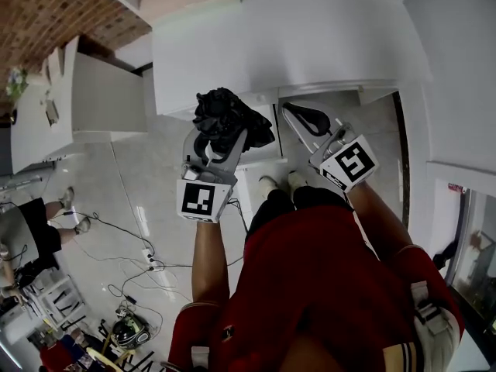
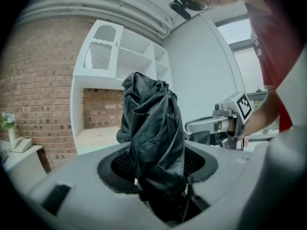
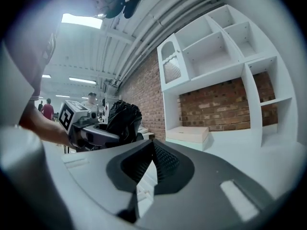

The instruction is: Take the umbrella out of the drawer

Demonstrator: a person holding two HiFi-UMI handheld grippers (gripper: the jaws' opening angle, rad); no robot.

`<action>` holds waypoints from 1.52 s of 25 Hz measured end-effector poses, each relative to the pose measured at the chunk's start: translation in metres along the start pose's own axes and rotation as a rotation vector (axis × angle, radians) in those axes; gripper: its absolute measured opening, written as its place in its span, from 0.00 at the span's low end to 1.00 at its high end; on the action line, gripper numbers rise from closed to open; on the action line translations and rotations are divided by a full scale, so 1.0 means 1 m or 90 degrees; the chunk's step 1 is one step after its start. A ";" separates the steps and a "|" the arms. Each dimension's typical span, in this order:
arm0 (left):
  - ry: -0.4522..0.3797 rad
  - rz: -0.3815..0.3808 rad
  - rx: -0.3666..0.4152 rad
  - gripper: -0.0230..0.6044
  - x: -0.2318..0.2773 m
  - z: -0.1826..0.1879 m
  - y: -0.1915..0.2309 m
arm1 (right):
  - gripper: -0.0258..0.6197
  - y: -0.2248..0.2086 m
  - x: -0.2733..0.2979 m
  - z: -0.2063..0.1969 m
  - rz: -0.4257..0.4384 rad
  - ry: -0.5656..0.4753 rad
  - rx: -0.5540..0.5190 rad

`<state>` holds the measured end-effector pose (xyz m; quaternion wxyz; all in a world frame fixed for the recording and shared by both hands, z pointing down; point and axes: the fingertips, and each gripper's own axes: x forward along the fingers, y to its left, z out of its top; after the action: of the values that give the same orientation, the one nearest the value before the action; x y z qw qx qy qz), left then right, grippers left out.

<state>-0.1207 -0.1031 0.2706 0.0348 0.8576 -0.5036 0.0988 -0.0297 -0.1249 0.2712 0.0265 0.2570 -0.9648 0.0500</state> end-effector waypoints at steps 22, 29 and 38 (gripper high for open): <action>-0.133 0.081 0.003 0.43 -0.057 0.096 -0.009 | 0.06 0.022 -0.029 0.074 0.015 -0.097 -0.031; -0.133 0.084 0.007 0.43 -0.078 0.094 -0.016 | 0.06 0.041 -0.039 0.074 0.004 -0.096 -0.041; -0.143 0.091 0.006 0.43 -0.073 0.095 -0.013 | 0.06 0.036 -0.039 0.070 0.013 -0.096 -0.043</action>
<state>-0.1313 -0.0488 0.1631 -0.0328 0.8252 -0.5638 0.0069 -0.0160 -0.0820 0.1960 -0.0380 0.2490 -0.9677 -0.0022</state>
